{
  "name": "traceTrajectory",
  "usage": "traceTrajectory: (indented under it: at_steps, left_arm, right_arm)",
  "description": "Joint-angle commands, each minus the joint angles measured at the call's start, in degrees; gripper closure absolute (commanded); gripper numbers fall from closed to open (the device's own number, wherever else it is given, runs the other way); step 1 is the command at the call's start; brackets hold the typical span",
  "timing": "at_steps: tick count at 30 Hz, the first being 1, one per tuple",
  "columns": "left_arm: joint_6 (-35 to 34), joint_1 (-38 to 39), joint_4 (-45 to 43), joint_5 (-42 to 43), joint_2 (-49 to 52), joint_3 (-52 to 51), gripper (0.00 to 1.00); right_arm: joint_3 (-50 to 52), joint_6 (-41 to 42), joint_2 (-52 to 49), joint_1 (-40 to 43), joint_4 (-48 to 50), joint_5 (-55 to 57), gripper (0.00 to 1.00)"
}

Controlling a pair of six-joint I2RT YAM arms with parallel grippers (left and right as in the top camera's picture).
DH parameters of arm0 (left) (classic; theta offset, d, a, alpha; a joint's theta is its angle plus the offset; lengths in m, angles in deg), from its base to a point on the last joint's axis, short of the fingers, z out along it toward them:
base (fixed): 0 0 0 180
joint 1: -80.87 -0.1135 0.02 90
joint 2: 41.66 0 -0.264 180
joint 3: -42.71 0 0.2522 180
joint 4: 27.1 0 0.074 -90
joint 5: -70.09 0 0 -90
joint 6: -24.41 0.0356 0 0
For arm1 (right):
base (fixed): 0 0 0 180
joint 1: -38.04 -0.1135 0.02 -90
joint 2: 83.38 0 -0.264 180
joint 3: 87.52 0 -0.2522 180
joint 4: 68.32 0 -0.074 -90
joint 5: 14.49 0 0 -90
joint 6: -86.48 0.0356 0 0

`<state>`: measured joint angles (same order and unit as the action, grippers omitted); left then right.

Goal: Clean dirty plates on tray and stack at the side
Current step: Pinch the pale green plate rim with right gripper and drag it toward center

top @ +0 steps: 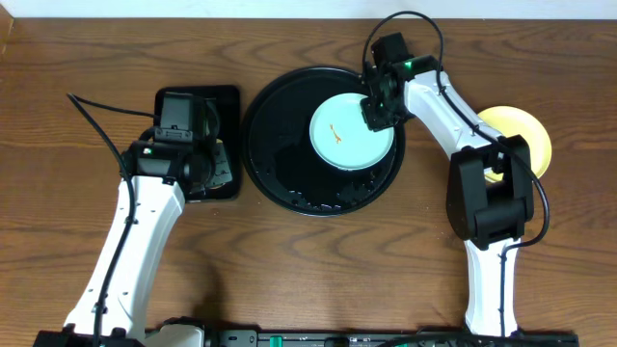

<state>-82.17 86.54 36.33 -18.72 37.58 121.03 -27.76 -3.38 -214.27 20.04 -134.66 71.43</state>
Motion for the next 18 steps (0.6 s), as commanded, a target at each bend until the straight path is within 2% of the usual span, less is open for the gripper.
traceTrajectory:
  at_steps: [1,5,18]
  left_arm:
    - [-0.46,-0.24,-0.9,-0.31,0.2,-1.11,0.92]
    - [-0.46,-0.24,-1.62,-0.31,0.2,-1.25,0.92]
    - [-0.46,-0.24,-2.19,-0.31,0.2,-1.25,0.92]
  right_arm:
    - [-1.84,-3.93,0.15,0.61,-0.83,-0.35,0.72]
    - [-2.38,-3.87,0.37,1.77,-0.92,2.75,0.71]
    - [-1.49,-3.91,0.37,4.44,-1.6,-0.83,0.68]
